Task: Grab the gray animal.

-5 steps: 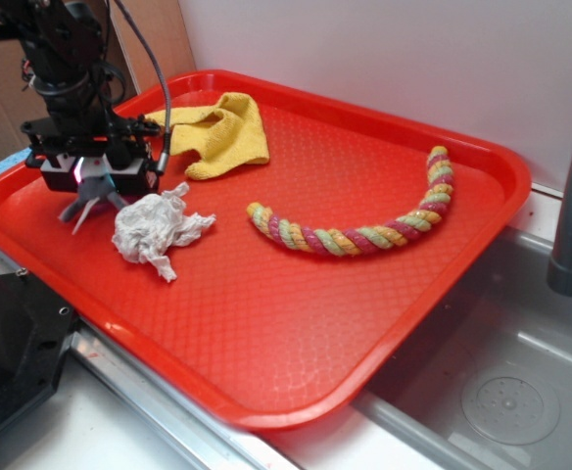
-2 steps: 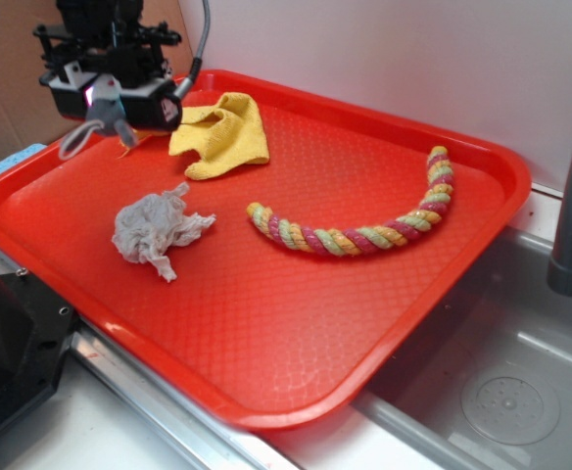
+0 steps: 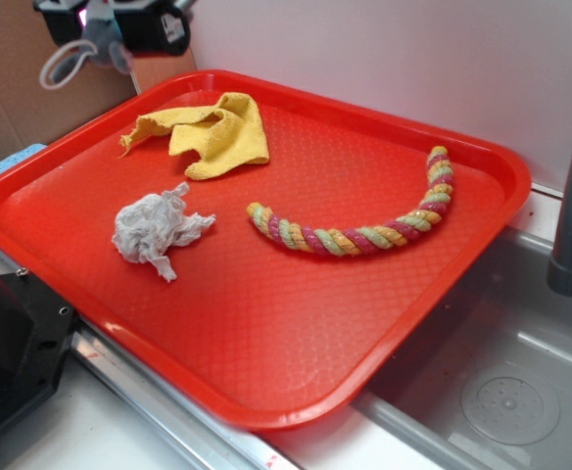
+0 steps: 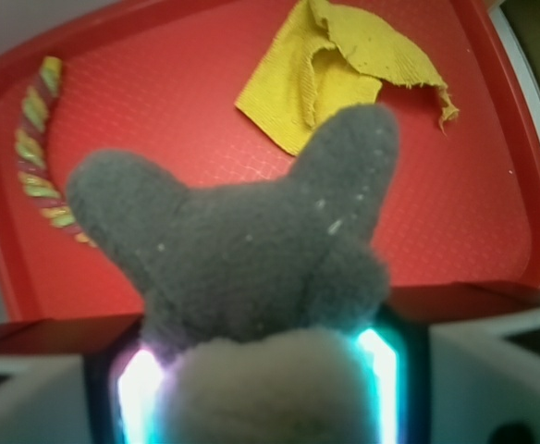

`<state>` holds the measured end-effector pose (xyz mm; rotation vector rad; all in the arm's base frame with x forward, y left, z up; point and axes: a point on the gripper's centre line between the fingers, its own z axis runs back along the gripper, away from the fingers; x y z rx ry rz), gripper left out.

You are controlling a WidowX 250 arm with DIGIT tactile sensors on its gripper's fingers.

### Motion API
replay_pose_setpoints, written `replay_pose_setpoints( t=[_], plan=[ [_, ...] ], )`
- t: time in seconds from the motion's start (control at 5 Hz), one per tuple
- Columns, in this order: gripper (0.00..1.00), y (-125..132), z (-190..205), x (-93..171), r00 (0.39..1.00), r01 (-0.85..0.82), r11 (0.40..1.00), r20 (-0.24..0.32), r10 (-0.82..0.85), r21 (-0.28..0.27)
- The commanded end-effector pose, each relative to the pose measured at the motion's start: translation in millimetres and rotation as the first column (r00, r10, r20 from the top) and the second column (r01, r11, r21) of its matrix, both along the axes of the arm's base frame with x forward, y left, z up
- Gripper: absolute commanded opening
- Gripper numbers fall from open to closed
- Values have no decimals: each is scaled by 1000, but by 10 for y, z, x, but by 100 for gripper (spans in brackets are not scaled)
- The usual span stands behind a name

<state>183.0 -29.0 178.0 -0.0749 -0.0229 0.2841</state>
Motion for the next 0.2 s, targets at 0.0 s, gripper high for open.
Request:
replay_pose_setpoints(
  t=[0.0],
  plan=[
    [0, 101, 265, 99, 995, -38, 999, 97, 35, 21]
  ],
)
